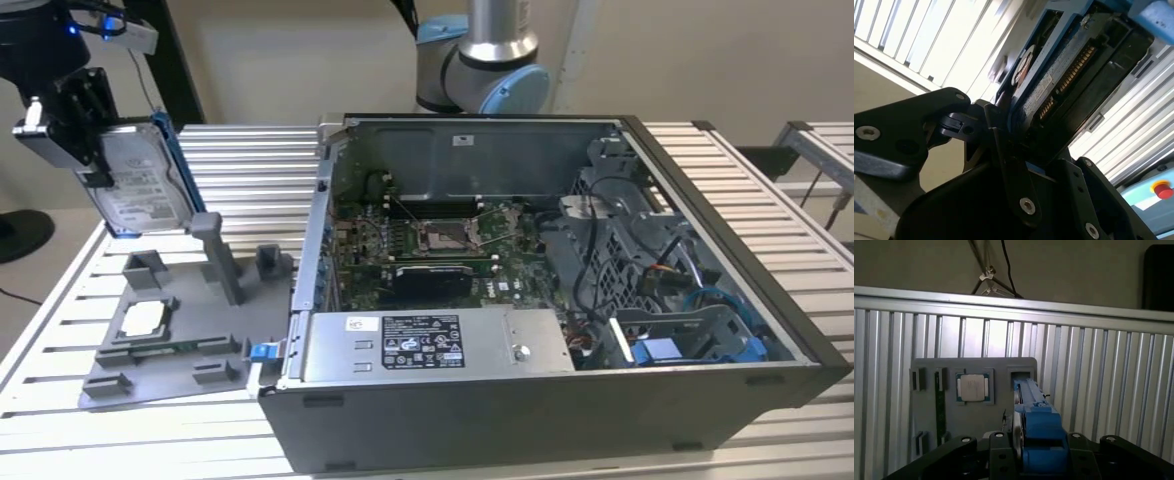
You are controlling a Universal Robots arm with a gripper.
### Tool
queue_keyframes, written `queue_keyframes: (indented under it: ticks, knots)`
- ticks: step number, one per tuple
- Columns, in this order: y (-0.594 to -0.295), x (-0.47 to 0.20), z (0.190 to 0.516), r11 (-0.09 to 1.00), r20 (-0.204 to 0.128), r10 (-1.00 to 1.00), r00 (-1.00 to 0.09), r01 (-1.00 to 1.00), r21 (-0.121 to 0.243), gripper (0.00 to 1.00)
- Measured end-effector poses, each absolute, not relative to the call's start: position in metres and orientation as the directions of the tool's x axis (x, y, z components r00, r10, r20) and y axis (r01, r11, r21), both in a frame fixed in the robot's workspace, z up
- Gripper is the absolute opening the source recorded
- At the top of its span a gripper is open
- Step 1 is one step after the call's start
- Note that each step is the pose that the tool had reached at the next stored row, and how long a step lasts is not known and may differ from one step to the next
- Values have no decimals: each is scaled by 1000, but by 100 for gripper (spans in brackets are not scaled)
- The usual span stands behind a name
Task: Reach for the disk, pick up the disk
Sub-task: 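Pick up the disk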
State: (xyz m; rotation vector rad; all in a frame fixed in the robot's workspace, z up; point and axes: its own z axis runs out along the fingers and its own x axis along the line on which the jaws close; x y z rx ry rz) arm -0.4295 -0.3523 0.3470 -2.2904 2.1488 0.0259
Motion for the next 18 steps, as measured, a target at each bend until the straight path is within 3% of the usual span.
queue_keyframes:
  ticks: [18]
  knots:
    - [-352,-430,362,-64,-17,-998,63,-998,10,0]
